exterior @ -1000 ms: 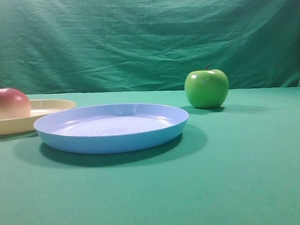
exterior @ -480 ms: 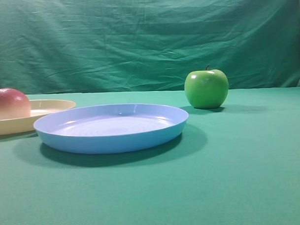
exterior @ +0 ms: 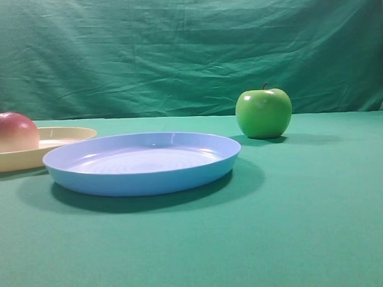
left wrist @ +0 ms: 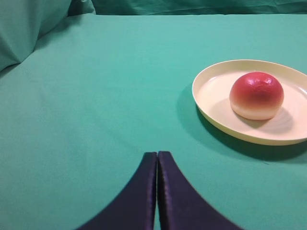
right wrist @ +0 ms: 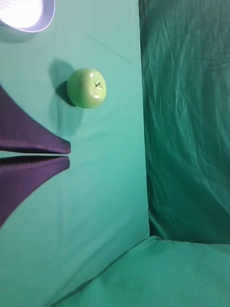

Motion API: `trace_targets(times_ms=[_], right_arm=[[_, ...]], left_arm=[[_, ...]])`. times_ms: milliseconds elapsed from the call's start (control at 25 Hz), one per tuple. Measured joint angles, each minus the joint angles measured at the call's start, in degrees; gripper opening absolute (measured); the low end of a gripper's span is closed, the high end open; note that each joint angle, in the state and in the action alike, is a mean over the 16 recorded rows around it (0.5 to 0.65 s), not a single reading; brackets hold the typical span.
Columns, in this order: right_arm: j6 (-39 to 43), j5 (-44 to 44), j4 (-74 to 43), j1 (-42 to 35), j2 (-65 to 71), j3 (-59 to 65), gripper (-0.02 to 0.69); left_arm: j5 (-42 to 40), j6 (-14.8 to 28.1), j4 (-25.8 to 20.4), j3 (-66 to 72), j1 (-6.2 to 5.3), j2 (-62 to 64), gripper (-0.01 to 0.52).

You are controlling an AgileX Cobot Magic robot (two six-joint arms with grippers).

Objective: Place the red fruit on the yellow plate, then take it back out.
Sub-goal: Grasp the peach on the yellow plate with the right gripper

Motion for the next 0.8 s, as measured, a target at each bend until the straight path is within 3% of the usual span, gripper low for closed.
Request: trace_targets(times_ms=[400, 800], right_arm=[[-0.1, -7.7, -0.9, -0.9, -9.7, 15.9, 0.0], [-0.1, -7.1, -1.0, -1.3, -11.4, 20.0, 0.0]], left_arm=[[0.0, 0.0, 0.0, 0.0, 0.0, 0.0, 0.0], [0.0, 0.0, 0.0, 0.0, 0.0, 0.0, 0.0]])
